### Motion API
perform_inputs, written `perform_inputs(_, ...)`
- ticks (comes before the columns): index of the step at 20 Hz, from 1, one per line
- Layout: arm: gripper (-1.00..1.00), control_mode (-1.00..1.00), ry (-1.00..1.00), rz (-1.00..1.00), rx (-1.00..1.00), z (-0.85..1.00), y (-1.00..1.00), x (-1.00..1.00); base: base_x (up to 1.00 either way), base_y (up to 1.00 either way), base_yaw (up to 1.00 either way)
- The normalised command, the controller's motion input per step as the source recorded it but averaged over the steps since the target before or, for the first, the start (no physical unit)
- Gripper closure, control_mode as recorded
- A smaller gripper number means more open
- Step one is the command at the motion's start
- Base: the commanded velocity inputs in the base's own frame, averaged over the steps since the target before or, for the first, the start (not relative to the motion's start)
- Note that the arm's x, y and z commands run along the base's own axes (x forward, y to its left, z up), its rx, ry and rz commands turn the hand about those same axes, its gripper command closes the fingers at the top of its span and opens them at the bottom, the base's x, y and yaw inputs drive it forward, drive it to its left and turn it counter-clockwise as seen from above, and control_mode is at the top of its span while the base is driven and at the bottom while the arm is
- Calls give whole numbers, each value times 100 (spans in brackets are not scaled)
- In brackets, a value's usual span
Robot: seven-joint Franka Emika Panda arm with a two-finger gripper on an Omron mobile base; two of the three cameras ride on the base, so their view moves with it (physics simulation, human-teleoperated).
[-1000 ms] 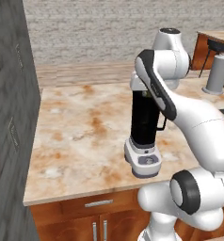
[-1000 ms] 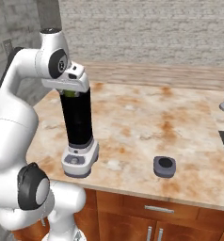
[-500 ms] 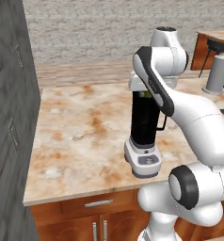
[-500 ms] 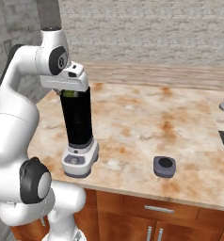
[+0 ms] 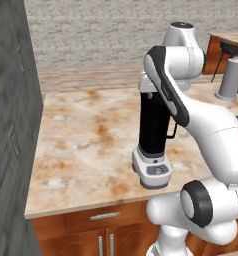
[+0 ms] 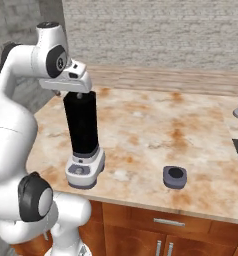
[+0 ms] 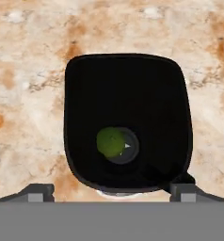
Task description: Grab the lime and lemon from the fridge, place them in the blender, close the lid, and turn on the blender to create a marinade.
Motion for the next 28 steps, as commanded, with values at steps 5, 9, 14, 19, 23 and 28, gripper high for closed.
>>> perform_inputs(5, -100, -100, -24, 0, 0, 13, 0, -97, 0, 0, 0)
perform_inputs(9, -100, -100, -10, 0, 0, -40, 0, -100, 0, 0, 0)
perform_inputs(14, -100, -100, 0, 0, 0, -65, 0, -91, 0, 0, 0)
perform_inputs(19, -100, -100, 18, 0, 0, -50, 13, -34, 0, 0, 0)
perform_inputs(23, -100, -100, 14, 0, 0, -44, 7, -20, 0, 0, 0)
perform_inputs(28, -100, -100, 0, -3, 2, -24, -10, -64, 0, 0, 0)
